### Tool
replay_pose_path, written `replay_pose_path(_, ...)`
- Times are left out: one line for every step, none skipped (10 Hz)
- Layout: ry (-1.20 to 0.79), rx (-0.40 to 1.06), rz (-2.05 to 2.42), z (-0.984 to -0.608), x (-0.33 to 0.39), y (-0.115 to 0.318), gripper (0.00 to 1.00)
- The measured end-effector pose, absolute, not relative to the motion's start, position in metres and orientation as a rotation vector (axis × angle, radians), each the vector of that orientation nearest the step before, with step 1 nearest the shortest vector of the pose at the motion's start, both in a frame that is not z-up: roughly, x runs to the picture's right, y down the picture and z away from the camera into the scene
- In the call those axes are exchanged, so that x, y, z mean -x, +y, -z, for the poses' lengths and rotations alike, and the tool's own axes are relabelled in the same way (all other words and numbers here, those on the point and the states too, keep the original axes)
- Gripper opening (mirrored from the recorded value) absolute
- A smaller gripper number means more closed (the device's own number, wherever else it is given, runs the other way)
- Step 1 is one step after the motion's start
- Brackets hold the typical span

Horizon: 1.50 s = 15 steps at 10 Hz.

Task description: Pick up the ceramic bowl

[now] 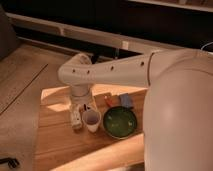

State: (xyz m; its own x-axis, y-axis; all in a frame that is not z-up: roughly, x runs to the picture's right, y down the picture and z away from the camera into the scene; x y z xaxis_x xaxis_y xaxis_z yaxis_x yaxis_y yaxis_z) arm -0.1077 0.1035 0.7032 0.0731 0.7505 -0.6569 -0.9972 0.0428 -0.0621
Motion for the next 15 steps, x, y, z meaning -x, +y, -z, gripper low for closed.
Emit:
replay_pose_path(0.524, 0.592, -1.434, -0.703, 0.108, 0.103, 0.65)
replay_pose_path(0.524, 0.592, -1.434, -0.703, 0.108, 0.103, 0.65)
replay_pose_path(0.524, 0.592, -1.434, -0.703, 0.108, 0.103, 0.65)
replay_pose_path(0.524, 0.592, -1.434, -0.703, 0.108, 0.104, 0.65)
replay_pose_path(0.523, 0.59, -1.432, -0.703, 0.108, 0.103, 0.65)
replay_pose_path(0.519, 0.585, -1.428, -0.703, 0.108, 0.102, 0.65)
replay_pose_path(0.446, 0.429, -1.332, -0.72, 0.085, 0.058, 0.65)
replay_pose_path(0.413, 0.338, -1.293, -0.722, 0.067, 0.028, 0.65)
replay_pose_path(0.39, 0.284, -1.284, -0.721, 0.054, 0.01, 0.65)
replay_pose_path(0.368, 0.247, -1.295, -0.716, 0.042, -0.003, 0.65)
replay_pose_path(0.371, 0.238, -1.299, -0.717, 0.036, -0.005, 0.65)
replay_pose_path(0.365, 0.243, -1.297, -0.716, 0.041, -0.004, 0.65)
replay_pose_path(0.358, 0.247, -1.297, -0.716, 0.044, -0.004, 0.65)
replay_pose_path(0.363, 0.244, -1.3, -0.717, 0.043, -0.005, 0.65)
replay_pose_path(0.382, 0.234, -1.316, -0.719, 0.037, -0.006, 0.65)
